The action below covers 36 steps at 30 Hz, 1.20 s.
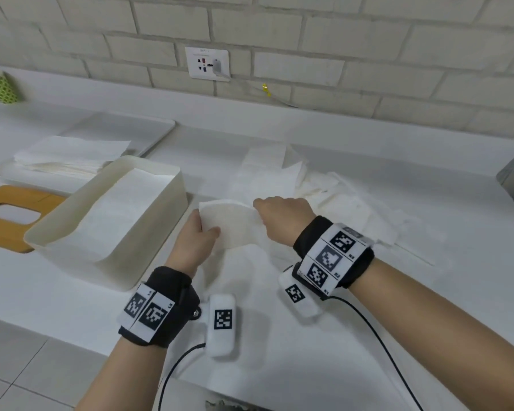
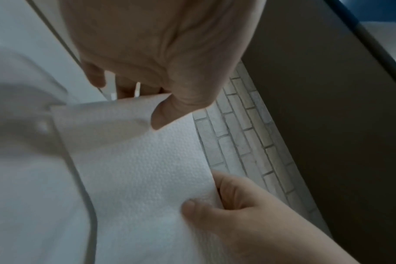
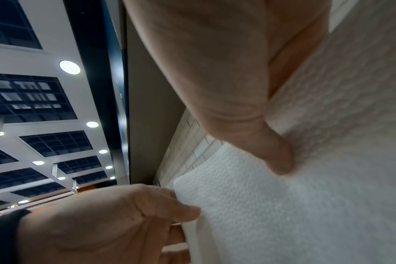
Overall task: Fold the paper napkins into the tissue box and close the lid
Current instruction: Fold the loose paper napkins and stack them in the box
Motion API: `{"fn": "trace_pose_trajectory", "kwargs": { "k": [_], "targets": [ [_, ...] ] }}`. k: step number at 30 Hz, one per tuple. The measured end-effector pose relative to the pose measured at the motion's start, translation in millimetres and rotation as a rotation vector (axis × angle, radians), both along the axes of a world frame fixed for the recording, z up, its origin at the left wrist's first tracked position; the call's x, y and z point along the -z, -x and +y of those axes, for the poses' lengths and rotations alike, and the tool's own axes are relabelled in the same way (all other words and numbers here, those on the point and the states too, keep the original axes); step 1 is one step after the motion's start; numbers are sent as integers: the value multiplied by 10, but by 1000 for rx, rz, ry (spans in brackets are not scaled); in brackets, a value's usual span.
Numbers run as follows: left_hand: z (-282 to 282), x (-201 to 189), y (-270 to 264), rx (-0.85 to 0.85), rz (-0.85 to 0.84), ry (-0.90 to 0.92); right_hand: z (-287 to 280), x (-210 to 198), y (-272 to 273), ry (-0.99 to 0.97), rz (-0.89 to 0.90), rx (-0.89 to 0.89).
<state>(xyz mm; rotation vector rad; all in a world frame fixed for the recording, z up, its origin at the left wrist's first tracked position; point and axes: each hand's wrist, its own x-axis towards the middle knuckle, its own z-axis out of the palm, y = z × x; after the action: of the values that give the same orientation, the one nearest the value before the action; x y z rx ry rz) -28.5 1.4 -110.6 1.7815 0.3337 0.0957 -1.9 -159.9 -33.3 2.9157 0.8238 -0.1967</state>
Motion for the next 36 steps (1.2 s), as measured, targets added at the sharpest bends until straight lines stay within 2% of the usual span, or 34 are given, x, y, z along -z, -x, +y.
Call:
{"fn": "trace_pose_trajectory", "kwargs": {
  "k": [5,9,15,21,24,26,28,30,33,36],
  "targets": [
    [-7,-21,-42,-60,-38,120,-21,-92,14,-51,-140,-15],
    [-39,19,-38,-44,16,109,-6,27,37,-12,-78,-36],
    [-15,-119,-70,-70,-65,168,-36,-199,-19,-115,-142,-10],
    [-6,-11,-23,-57,46,92,64,115,20,-53,-4,-19],
    [-3,-63,-3,-64,32,113,70,70,-35,-101,-14,-15],
    [-11,-141,39,-104,8,150,35,-21,-67,-189,21,23],
    [-5,-203,78,-121,-4,197,-7,-108,-74,-365,133,88],
    [-10,-294,117,-40,44,265,-2,-151,-74,-617,251,138],
    [-32,-435,176,172,124,303,78,-123,-78,-933,402,254],
    [2,-537,224,232,34,253,148,-53,-137,-1069,497,356]
  ]
}}
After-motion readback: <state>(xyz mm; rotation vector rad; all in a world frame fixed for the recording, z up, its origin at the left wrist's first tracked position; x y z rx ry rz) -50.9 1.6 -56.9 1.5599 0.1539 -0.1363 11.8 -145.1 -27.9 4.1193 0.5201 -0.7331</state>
